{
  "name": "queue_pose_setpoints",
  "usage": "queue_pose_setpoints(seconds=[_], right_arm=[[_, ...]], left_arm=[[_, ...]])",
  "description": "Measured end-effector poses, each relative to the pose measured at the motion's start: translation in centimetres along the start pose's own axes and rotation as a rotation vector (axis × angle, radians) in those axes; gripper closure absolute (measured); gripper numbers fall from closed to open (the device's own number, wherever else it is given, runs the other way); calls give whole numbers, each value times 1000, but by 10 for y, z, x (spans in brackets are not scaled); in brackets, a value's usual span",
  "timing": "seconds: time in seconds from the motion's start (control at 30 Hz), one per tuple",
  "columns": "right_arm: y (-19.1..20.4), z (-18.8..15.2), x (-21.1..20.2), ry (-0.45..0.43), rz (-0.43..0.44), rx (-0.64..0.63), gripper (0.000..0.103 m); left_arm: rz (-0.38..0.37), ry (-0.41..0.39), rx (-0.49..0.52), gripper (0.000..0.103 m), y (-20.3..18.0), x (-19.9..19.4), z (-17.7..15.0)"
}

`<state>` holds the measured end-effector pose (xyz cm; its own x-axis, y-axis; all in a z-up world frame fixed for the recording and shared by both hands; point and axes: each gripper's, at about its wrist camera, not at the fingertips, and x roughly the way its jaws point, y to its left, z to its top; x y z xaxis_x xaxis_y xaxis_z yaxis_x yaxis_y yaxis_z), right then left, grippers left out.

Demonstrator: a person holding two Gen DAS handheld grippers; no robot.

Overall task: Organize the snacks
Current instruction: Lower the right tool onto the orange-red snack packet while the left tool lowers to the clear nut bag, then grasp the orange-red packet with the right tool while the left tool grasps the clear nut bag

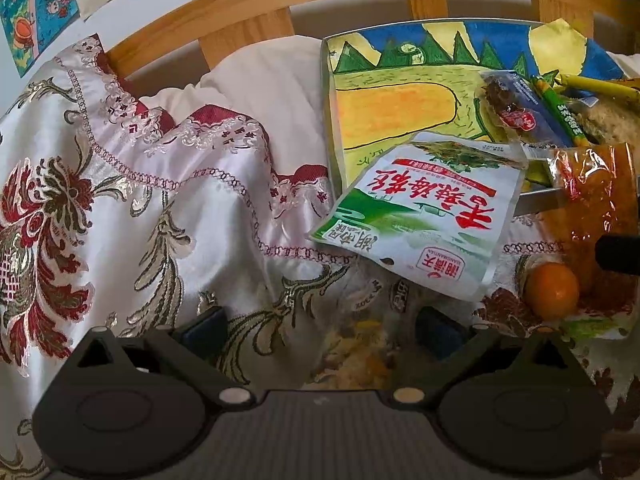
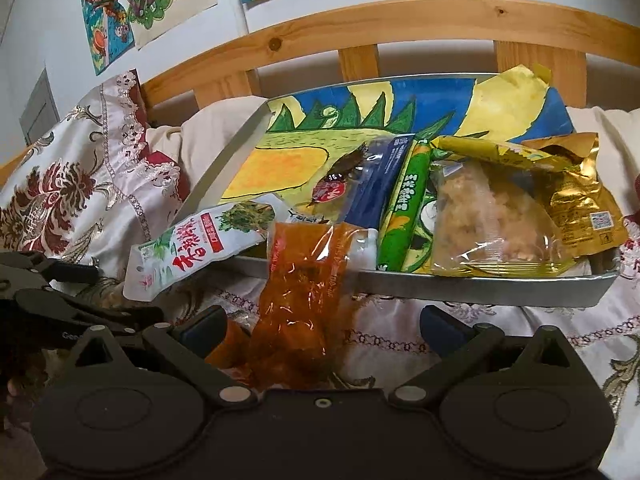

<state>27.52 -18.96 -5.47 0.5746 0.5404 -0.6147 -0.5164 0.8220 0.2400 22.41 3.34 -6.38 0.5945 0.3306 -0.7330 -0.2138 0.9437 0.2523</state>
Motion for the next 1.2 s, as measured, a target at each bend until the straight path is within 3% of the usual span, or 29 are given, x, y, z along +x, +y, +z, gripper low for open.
queue_pose_setpoints(seconds=[0.1, 0.17, 0.33, 0.5, 0.7, 0.83, 1.0, 1.2], right_arm=[[0, 0, 2, 0, 5, 8, 2], [1, 0, 2, -4, 6, 6, 9], [4, -2, 5, 7, 18, -13, 34], [7, -6, 4, 4, 68, -39, 55], [12, -9, 0, 0, 83, -70, 62], [19, -11, -6, -4, 76, -108, 63], [28, -14, -14, 5, 64, -162, 64], [29, -19, -30, 11, 48, -178, 64]], left_arm=[[1, 3, -4, 1, 0, 2, 0], [-1, 2, -5, 1, 1, 3, -1], [-59, 3, -25, 2, 4, 0, -2], [-133, 42, -79, 16, 9, -3, -7], [-211, 106, -153, 40, 17, -7, -10], [-226, 137, -171, 54, 16, -13, -11], [-202, 190, -166, 55, 9, -22, -11], [-245, 254, -224, 56, 5, -41, -14]])
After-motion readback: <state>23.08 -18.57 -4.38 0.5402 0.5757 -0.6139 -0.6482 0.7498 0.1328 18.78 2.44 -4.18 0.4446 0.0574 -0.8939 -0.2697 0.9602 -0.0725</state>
